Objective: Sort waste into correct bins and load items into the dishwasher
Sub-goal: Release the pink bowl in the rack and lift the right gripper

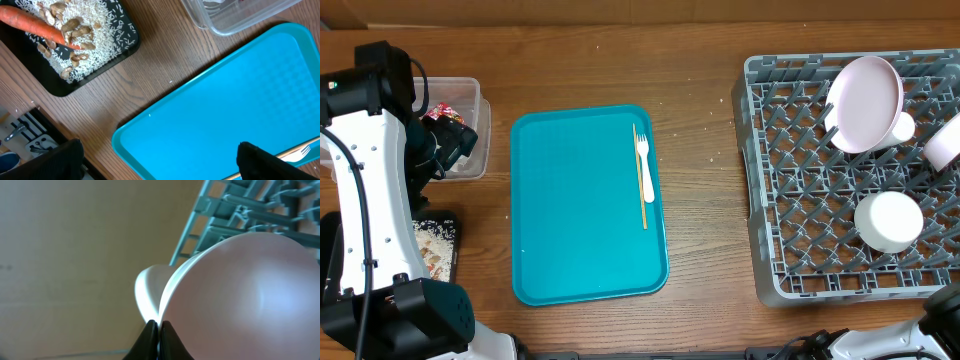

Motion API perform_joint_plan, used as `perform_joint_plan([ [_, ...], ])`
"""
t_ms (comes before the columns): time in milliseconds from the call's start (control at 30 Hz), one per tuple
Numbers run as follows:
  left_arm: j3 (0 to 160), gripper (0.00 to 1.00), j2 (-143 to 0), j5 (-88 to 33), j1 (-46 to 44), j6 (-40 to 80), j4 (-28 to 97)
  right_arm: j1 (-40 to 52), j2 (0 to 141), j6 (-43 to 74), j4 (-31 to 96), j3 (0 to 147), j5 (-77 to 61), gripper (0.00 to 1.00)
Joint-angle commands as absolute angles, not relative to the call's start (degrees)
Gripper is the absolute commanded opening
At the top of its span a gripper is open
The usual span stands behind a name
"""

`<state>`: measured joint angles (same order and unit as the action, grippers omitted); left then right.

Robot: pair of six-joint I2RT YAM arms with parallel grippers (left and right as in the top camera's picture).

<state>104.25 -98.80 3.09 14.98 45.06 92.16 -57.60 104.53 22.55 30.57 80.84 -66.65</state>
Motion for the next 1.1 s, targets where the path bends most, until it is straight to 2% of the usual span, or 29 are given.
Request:
perform_joint_plan([
  [0,104.25,1.00,-99.11,3.57,14.55,45.23,92.27,-57.45,104.27,22.55,32.53,81.17,-60.31,0.09],
  [233,104.25,1.00,-99.09,3.57,14.55,45.23,92.27,-57.45,104.29,22.15,33.06,81.17,-58.33,0.05],
  [400,104.25,1.00,-99.11,3.57,14.55,45.23,92.27,-57.45,104.29,23.49,28.93,81.17,-65.01,0.04],
  [533,104.25,1.00,-99.11,3.57,14.55,45.23,92.27,-57.28,104.73,24.08,27.68,81.17,-64.93,0.04],
  [900,104.25,1.00,-99.11,3.57,14.55,45.23,92.27,-57.54,107.37,21.04,32.14,81.23,-59.57,0.04],
  [1067,104.25,1.00,-99.11,3.57,14.55,45.23,92.27,-57.67,106.37,21.04,43.11,86.37,-46.83,0.04],
])
